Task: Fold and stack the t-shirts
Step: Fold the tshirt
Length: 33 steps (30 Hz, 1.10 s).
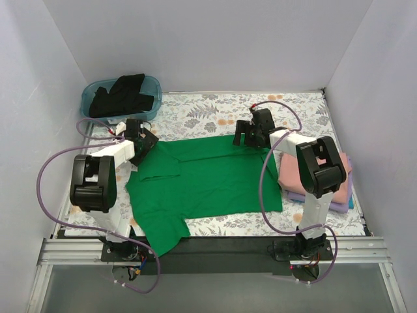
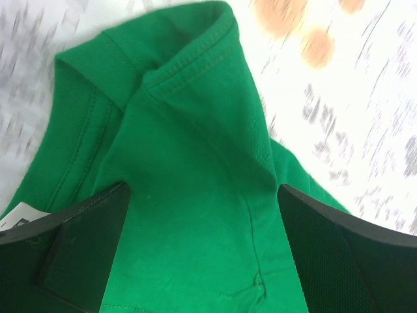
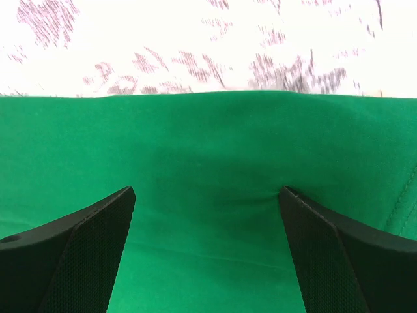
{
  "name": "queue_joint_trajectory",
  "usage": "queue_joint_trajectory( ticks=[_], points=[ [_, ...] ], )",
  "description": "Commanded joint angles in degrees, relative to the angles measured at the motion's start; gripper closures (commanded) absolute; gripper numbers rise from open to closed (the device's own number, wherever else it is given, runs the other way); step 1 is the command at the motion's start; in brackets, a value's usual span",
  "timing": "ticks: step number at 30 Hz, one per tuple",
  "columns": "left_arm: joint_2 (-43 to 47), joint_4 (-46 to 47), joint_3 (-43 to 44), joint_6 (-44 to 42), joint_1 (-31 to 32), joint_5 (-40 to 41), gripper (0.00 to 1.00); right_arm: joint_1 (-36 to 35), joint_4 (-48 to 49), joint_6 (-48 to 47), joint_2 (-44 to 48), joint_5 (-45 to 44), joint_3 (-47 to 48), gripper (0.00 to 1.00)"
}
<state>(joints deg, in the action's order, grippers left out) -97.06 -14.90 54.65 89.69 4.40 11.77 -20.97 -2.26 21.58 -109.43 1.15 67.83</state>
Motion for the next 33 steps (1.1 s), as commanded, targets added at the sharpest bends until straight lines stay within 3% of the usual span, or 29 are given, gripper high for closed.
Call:
queue_joint_trajectory(
  ticks=[1,6,13,20,25,29,32,33],
  points=[
    [-7.3,-1.5,4.7,-1.5,-2.1,3.5,0.02,1.5,-2.2,-1.5,-5.3,3.4,1.8,0.02],
    [-12.7,-2.0,9.7,-1.8,-2.5,0.5,0.02,2.6,-2.2,-3.4,-8.2,3.6,5.6,0.02],
    [-13.7,-2.2,13.0,-3.1,-2.5,0.4,0.02,5.6,-2.2,-9.0,-10.3,5.6,10.5,0.02],
    [-7.3,-3.0,12.9,-4.3,-2.5,-3.6,0.02,5.7,-3.7,-13.6,-0.1,9.8,10.0,0.02],
    [5.5,-7.3,10.0,-3.6,-2.4,-5.3,0.02,5.6,-6.4,-13.2,12.1,6.0,3.7,0.02],
    [19.0,-8.4,1.1,-1.1,-0.1,-8.5,0.02,5.6,-7.0,-9.9,25.5,6.3,-6.1,0.02],
    [29.8,-10.5,-7.3,3.5,8.1,-5.7,0.02,5.7,-6.9,-6.1,35.4,4.4,-15.0,0.02],
    [34.9,-12.1,-11.8,6.0,14.1,-3.4,0.02,5.7,-7.0,-4.9,40.0,4.4,-19.3,0.02]
  ],
)
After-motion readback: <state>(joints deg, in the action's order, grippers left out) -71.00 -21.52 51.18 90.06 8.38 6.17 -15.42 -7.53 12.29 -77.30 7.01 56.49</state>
